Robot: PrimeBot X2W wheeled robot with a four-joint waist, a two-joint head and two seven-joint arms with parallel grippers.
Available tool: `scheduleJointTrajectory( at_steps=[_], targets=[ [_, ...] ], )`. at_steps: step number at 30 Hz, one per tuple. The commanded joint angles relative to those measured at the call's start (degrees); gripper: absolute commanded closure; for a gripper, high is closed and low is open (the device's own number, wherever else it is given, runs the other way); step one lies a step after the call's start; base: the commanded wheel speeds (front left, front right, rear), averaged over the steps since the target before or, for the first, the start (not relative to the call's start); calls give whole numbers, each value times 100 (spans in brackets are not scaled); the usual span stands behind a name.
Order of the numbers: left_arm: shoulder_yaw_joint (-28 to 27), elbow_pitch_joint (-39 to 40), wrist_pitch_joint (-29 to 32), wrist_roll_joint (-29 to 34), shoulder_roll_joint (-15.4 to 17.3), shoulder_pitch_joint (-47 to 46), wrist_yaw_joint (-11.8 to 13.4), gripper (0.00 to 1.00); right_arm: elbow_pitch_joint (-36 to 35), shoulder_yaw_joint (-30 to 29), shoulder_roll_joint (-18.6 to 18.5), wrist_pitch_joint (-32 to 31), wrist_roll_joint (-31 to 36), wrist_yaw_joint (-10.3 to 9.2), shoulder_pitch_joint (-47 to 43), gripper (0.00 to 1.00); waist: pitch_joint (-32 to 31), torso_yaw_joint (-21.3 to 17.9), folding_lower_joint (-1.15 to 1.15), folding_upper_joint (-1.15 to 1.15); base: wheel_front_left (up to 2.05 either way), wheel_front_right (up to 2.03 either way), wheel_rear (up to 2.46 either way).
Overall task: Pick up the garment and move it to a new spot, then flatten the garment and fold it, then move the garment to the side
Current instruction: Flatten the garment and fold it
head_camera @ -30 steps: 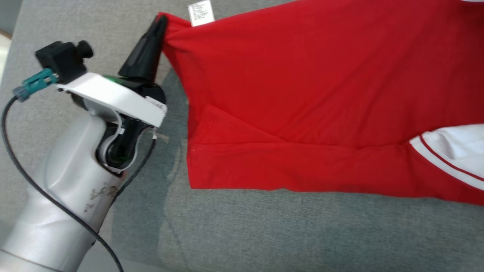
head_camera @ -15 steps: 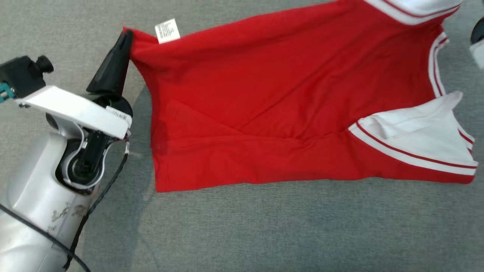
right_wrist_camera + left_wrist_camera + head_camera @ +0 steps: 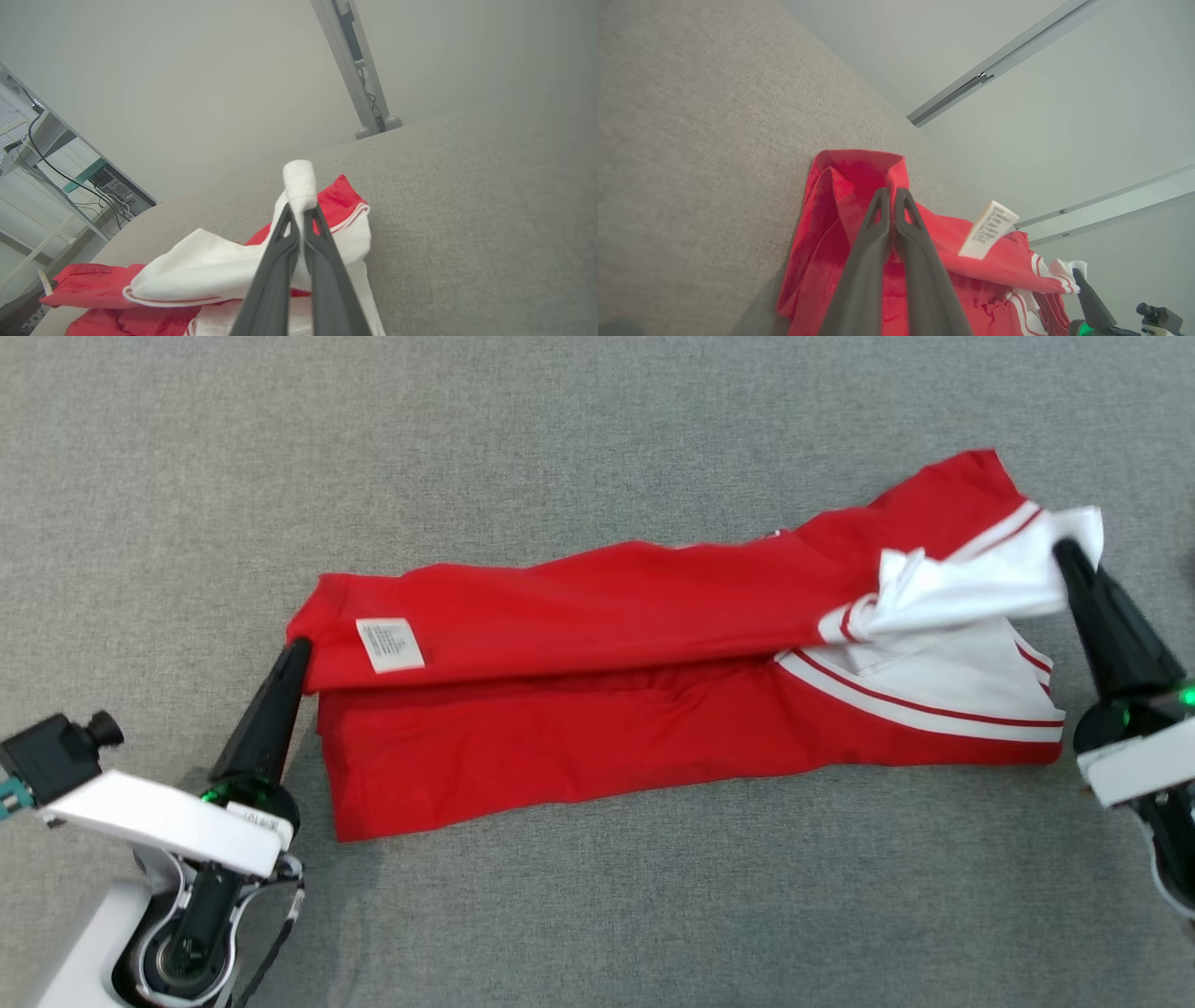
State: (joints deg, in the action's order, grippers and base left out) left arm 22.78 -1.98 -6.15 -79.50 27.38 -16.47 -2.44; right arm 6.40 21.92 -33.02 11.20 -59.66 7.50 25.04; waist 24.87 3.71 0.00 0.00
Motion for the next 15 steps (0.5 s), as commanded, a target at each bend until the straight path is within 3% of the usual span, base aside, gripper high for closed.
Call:
scheduleJointTrajectory(
  at_steps=[1, 8, 9, 10, 11, 12, 13, 15],
  targets=[
    [-53, 34, -23, -97, 29, 170, 41, 100, -7, -105, 66, 75, -69, -2, -261, 100, -54, -40, 0, 0, 0, 0, 0],
    [68, -173, -49, -218, -143, 519, 46, 100, 143, -135, 426, 136, -3, -2, -810, 100, -175, -148, 0, 0, 0, 0, 0],
    [97, -235, -39, -200, -165, 530, 38, 100, 212, -136, 446, 148, 70, -2, -827, 66, -189, -159, 0, 0, 0, 0, 0],
    [138, -317, -63, -109, -164, 509, 67, 100, 299, -147, 476, 163, 134, -2, -847, 13, -208, -162, 0, 0, 0, 0, 0],
    [179, -393, -109, -10, -177, 475, 105, 76, 364, -180, 543, 186, 189, -2, -859, 0, -229, -168, 0, 0, 0, 0, 0],
    [210, -457, -168, 63, -214, 437, 132, 22, 430, -229, 599, 226, 266, -1, -864, 0, -247, -170, 0, 0, 0, 0, 0],
    [217, -516, -282, 186, -235, 379, 134, 0, 493, -282, 646, 246, 365, -2, -870, 0, -276, -174, 0, 0, 0, 0, 0],
    [218, -604, -528, 461, -269, 312, 195, 0, 619, -454, 750, 320, 658, -2, -896, 0, -330, -191, 0, 0, 0, 0, 0]
  ],
)
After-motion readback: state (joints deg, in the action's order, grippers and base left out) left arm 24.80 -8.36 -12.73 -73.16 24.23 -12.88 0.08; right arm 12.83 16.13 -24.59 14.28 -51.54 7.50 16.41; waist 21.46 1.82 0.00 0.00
